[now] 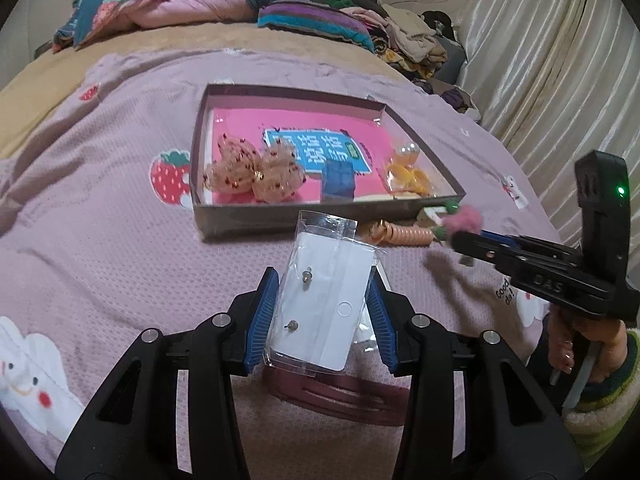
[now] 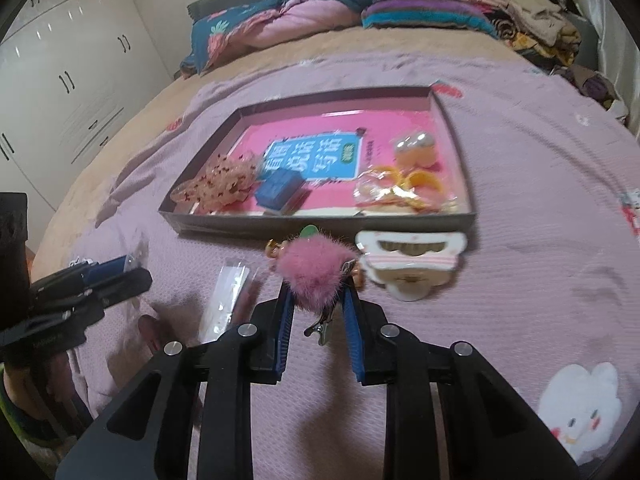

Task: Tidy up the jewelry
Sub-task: 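Carry the earring card and pompom clip over the tray with both tools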

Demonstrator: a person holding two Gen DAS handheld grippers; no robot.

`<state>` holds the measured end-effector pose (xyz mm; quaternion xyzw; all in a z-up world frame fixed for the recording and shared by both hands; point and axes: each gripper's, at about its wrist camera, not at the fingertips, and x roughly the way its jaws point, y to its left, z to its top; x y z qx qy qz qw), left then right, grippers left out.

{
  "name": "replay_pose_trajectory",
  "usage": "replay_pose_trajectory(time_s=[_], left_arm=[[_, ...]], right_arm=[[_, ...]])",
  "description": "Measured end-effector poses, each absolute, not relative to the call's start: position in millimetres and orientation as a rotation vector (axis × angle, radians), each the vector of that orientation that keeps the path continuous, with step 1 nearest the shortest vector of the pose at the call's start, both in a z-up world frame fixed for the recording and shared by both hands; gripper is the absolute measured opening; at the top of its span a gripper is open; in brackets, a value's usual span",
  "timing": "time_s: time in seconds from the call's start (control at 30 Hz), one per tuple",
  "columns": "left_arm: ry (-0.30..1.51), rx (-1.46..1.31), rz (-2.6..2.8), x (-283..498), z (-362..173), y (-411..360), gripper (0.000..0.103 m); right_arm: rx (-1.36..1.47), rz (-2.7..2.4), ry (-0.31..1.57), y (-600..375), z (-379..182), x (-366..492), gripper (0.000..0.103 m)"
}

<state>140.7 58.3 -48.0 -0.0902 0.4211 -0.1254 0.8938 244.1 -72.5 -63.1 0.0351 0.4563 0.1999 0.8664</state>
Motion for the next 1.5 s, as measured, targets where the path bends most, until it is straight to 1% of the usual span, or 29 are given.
replay_pose_trajectory(time_s=[0.3,0.73,1.5], left_arm=[[0.837,-0.159,-0.249,148.8,-24.2,48.3,0.036],[0.825,-0.112,-0.262,167.2,-6.9,16.3,0.036],[0.822,-0.036,-0.275,227.2,14.1,-33.0,0.036]], right_arm=[[0.102,0.376,0.892,-103.8,-40.5,238.2,0.023],[0.115,0.321,0.807,-134.8,-15.8,238.7,0.023],[0.118,0.325,0.693,-158.1,19.4,274.4,0.023]])
